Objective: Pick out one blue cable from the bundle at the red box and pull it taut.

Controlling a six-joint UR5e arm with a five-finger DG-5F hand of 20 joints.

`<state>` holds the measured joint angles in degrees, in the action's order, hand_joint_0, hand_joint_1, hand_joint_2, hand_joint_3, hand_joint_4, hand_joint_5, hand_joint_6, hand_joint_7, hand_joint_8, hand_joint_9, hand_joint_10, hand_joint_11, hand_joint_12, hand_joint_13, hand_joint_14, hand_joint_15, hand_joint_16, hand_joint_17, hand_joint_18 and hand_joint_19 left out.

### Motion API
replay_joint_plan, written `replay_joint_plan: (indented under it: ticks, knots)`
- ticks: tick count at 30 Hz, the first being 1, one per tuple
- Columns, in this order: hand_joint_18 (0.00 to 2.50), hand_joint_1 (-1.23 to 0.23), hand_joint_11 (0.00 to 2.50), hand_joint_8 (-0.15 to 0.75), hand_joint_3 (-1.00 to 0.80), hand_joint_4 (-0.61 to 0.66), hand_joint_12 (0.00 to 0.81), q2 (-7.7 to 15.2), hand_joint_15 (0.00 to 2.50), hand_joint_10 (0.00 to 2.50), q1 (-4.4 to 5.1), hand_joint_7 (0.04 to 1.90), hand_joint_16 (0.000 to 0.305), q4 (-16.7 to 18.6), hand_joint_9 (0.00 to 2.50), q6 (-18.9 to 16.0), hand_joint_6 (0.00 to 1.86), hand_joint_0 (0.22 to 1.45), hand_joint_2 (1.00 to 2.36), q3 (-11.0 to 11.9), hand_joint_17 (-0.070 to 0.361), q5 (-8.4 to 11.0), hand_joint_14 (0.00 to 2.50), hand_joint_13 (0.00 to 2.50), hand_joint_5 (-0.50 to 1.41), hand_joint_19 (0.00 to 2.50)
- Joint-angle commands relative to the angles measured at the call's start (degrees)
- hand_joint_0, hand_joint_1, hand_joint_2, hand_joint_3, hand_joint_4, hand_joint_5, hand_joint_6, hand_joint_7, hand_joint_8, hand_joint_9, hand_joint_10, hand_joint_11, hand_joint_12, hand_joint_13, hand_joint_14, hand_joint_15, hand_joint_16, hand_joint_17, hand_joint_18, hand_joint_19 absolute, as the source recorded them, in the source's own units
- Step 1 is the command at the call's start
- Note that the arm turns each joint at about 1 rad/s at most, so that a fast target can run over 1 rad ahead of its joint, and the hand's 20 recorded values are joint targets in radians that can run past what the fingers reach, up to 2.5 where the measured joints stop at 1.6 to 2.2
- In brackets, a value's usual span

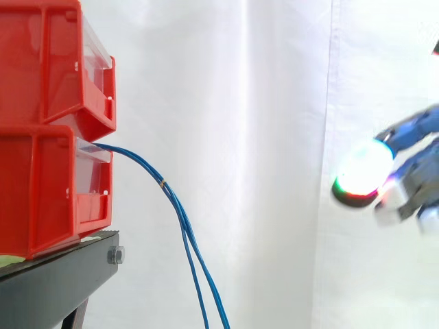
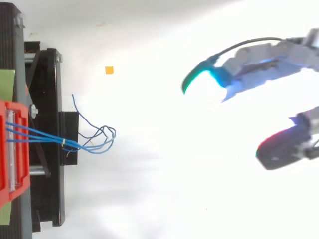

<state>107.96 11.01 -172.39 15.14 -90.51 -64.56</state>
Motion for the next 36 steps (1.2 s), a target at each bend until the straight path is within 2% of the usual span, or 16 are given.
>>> replay_joint_plan:
  ticks: [1,3,4,7,9,12,13,16,19,20,28,29,30,32,33,36]
  knots:
    - [0.42,-0.56,0.20,0.236,-0.48,0.15,0.273,4.4,0.14,0.01,-0.11,0.67,0.038,9.4,0.61,1.1,0.50,0.54,1.00,0.2,0.085,0.75,0.00,0.50,-0.21,0.50]
    - [0.42,-0.56,0.20,0.234,-0.49,0.15,0.274,4.8,0.14,0.01,-0.11,0.68,0.038,10.3,0.61,1.4,0.50,0.54,1.00,0.2,0.085,0.84,0.01,0.50,-0.21,0.51]
    - [0.42,-0.56,0.19,0.233,-0.49,0.15,0.273,5.4,0.14,0.01,-0.11,0.68,0.038,13.2,0.61,3.0,0.50,0.54,1.00,0.2,0.085,1.63,0.00,0.50,-0.22,0.50]
    - [0.42,-0.56,0.20,0.232,-0.49,0.15,0.274,5.4,0.14,0.01,-0.11,0.68,0.038,14.9,0.61,5.1,0.50,0.54,1.00,0.2,0.085,2.51,0.01,0.50,-0.22,0.50]
    - [0.42,-0.56,0.19,0.234,-0.49,0.15,0.274,5.5,0.14,0.01,0.06,0.68,0.038,17.1,0.61,9.2,0.50,0.54,1.00,0.1,0.085,4.88,0.01,0.50,-0.22,0.50]
    - [0.42,-0.57,0.20,0.232,-0.49,0.15,0.274,5.5,0.14,0.01,0.06,0.68,0.038,18.5,0.61,12.5,0.50,0.54,1.00,0.2,0.085,6.55,0.00,0.50,-0.22,0.49]
    - [0.42,-0.57,0.19,0.233,-0.49,0.15,0.275,6.2,0.14,0.01,0.06,0.68,0.038,20.0,0.61,14.7,0.50,0.54,1.00,0.1,0.086,7.17,0.00,0.50,-0.22,0.49]
    - [0.42,-0.57,0.20,0.232,-0.49,0.15,0.275,7.6,0.14,0.01,0.15,0.68,0.038,22.4,0.61,15.1,0.50,0.54,1.00,0.2,0.085,7.08,0.01,0.50,-0.22,0.50]
    - [0.42,-0.57,0.20,0.232,-0.49,0.15,0.275,10.6,0.14,0.01,0.15,0.68,0.038,25.7,0.61,14.3,0.50,0.54,1.00,1.0,0.085,6.99,0.01,0.50,-0.22,0.51]
    - [0.42,-0.57,0.20,0.233,-0.49,0.15,0.275,11.7,0.14,0.01,0.15,0.68,0.038,26.4,0.61,14.0,0.50,0.54,1.00,2.1,0.085,6.99,0.01,0.49,-0.22,0.50]
    - [0.42,-0.56,0.20,0.233,-0.49,0.15,0.276,16.1,0.14,0.01,0.59,0.68,0.038,27.3,0.61,13.3,0.50,0.54,1.00,4.8,0.085,5.15,0.01,0.49,-0.22,0.50]
    - [0.42,-0.56,0.20,0.235,-0.49,0.15,0.276,17.9,0.14,0.01,0.42,0.68,0.038,27.6,0.61,12.4,0.50,0.54,1.00,6.2,0.084,4.71,0.01,0.49,-0.22,0.49]
    - [0.41,-0.56,0.20,0.234,-0.49,0.15,0.276,18.4,0.14,0.01,0.33,0.68,0.038,27.4,0.60,11.9,0.50,0.54,1.00,6.8,0.085,4.44,0.00,0.49,-0.22,0.51]
    - [0.41,-0.56,0.19,0.233,-0.49,0.15,0.276,19.8,0.14,0.01,0.24,0.68,0.038,27.0,0.60,10.2,0.50,0.54,1.00,8.4,0.084,3.21,0.01,0.49,-0.22,0.52]
    - [0.41,-0.56,0.20,0.235,-0.49,0.15,0.276,20.4,0.14,0.01,0.15,0.68,0.038,27.2,0.61,8.9,0.50,0.54,1.00,9.6,0.085,1.54,0.01,0.49,-0.22,0.50]
    - [0.42,-0.56,0.20,0.234,-0.49,0.15,0.277,20.4,0.14,0.01,0.33,0.68,0.038,27.6,0.61,8.9,0.50,0.54,1.00,9.7,0.085,1.54,0.01,0.49,-0.21,0.51]
